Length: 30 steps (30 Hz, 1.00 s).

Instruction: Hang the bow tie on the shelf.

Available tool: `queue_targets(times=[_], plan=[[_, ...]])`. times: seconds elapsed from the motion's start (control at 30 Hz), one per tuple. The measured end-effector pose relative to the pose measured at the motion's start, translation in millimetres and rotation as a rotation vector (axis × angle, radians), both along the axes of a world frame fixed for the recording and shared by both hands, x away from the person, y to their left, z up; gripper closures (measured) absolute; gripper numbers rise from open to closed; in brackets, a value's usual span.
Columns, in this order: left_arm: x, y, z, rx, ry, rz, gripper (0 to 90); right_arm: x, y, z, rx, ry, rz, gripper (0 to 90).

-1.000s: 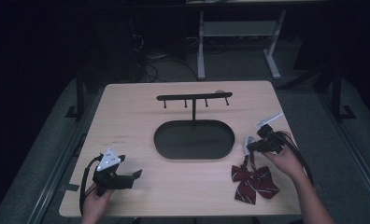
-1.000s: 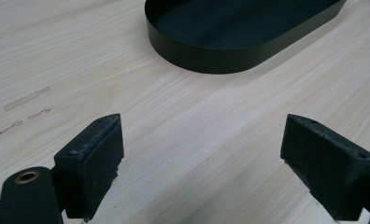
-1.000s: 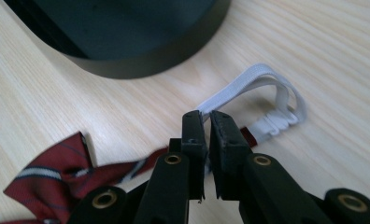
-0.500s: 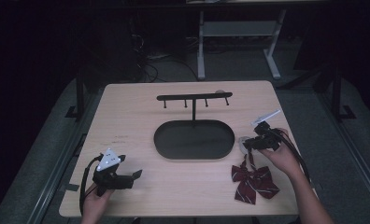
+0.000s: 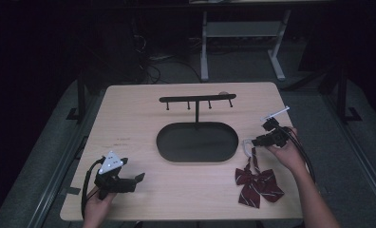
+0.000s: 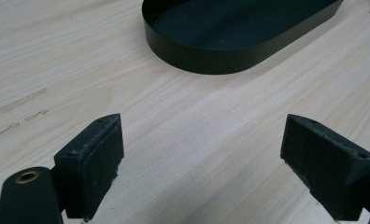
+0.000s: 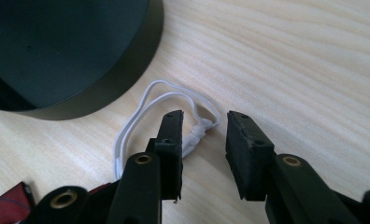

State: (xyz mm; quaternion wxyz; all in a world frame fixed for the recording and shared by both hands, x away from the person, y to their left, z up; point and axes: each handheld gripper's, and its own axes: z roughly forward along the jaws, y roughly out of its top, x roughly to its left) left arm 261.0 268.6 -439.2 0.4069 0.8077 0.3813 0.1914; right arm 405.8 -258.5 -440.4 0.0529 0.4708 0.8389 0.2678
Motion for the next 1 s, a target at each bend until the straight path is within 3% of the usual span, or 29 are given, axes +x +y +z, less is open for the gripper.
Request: queue_targets(times=[0.2,0.63,0.73,1.0], plan=[[-0.2,-0.2,0.3,-0.003,0.001,-0.001,13.0,3.2,6.7,-7.0,-0.029,0.02,0.005,65.7],[-0.1,0.2,0.7,0.006,0.0,-0.007,13.0,0.9,16.5,-10.2,-0.105,-0.004,0.026,80.4],[-0.3,0.5,0.9,0.008,0.0,-0.009,13.0,0.5,17.4,-9.8,-0.112,-0.001,0.036,85.2],[0.1,0.1,0.4,0.007,0.0,-0.007,13.0,-6.4,17.8,-0.3,-0.107,0.0,0.072,86.8]])
